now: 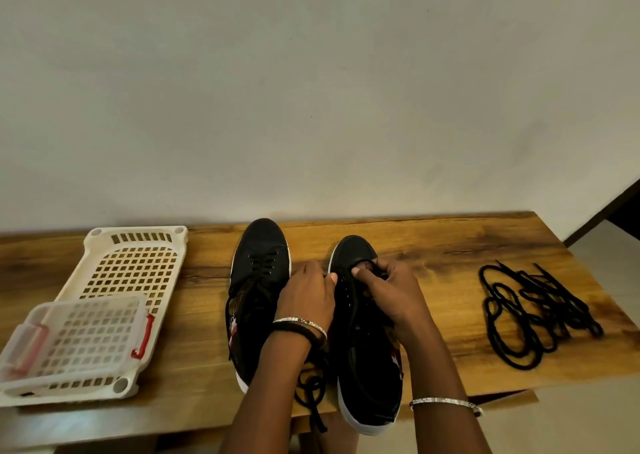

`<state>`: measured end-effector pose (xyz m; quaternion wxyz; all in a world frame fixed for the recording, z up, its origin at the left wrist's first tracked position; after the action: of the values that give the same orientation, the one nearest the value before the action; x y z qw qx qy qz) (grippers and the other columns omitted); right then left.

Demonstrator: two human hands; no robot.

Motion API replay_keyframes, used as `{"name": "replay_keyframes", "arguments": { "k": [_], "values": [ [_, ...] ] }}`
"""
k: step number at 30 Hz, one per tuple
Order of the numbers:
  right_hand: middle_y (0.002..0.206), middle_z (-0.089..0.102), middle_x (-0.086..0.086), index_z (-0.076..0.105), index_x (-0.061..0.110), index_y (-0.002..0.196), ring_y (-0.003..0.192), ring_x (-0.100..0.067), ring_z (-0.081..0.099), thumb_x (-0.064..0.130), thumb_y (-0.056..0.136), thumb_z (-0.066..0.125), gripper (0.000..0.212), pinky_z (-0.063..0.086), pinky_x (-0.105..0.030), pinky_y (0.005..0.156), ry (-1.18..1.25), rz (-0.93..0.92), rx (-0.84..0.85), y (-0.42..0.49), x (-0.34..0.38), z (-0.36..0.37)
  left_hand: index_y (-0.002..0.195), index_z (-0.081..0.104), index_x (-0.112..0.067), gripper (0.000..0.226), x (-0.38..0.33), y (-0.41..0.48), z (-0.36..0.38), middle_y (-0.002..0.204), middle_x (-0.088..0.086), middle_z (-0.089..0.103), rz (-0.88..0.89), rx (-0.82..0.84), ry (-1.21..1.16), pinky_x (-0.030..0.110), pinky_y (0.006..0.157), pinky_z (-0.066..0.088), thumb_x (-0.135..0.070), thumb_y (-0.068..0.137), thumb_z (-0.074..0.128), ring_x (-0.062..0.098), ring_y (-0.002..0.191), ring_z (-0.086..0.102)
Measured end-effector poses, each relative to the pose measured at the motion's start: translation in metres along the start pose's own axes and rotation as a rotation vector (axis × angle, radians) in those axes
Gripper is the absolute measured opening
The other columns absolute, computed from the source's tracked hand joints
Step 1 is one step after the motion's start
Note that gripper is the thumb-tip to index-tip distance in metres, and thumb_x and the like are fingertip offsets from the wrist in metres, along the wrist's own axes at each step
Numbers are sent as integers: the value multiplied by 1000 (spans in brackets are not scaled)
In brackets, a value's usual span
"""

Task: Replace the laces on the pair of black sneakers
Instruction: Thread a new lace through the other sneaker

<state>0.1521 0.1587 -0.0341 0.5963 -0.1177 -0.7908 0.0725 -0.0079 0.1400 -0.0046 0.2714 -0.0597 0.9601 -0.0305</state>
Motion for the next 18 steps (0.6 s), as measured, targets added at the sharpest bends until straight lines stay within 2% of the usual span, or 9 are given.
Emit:
{"name": "replay_keyframes", "arguments": {
  "k": [4,8,10,12,14,16,17,18],
  "values": [
    [79,75,-3,75,16,83,74,-21,72,22,91,71,10,59,-38,71,40,23,28,-2,0,2,116,50,-6,32,13,3,3,116,12,59,-82,4,-8,30,70,36,-33,105,38,28,104,58],
    [73,69,-5,76,10,91,61,-10,62,18,91,72,10,53,-26,59,193,78,98,-3,-2,2,117,55,-5,32,35,2,-7,114,14,62,-170,-32,-32,36,76,43,-31,105,40,31,104,60],
    [67,64,-5,75,5,97,59,-11,59,17,89,74,14,51,-24,58,317,106,113,-5,-2,-5,108,58,-7,30,47,-1,-22,103,13,64,-232,-108,-157,36,74,44,-32,104,41,30,94,60],
    [58,57,1,73,5,100,58,-14,57,16,87,75,17,52,-27,63,436,132,99,-6,-3,-18,95,58,-10,27,61,-2,-34,93,10,65,-314,-201,-367,36,73,46,-31,103,44,27,84,60],
    [56,50,5,72,5,103,56,-12,53,17,85,76,22,50,-29,63,529,157,53,-8,-5,-34,84,57,-13,25,76,-3,-42,85,10,66,-398,-299,-700,43,76,55,-29,102,48,26,78,65],
    [61,49,5,71,7,102,55,-9,49,17,81,78,25,46,-27,60,645,163,-8,-10,-7,-53,81,55,-16,24,86,-6,-50,84,12,66,-454,-384,-990,41,66,58,-26,102,48,23,68,65],
    [64,49,5,70,9,100,54,-8,47,19,79,78,25,43,-26,59,714,156,-30,-11,-7,-61,80,55,-17,24,88,-8,-58,83,12,66,-455,-427,-1027,38,62,56,-26,102,49,21,62,63],
    [68,50,5,69,11,100,54,-7,46,19,78,78,25,42,-24,57,777,142,-41,-11,-6,-67,79,56,-17,25,89,-9,-68,78,10,66,-424,-470,-965,38,61,55,-27,101,51,21,58,61]
  ]
}}
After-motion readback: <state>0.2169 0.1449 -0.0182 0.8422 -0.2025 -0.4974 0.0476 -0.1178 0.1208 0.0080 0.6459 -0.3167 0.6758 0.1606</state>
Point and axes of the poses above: each hand's wrist, its own y-axis towards the middle knuckle, its own z-axis out of the palm, x = y × z, the point moved 9 cm from there along y, towards the middle knuckle
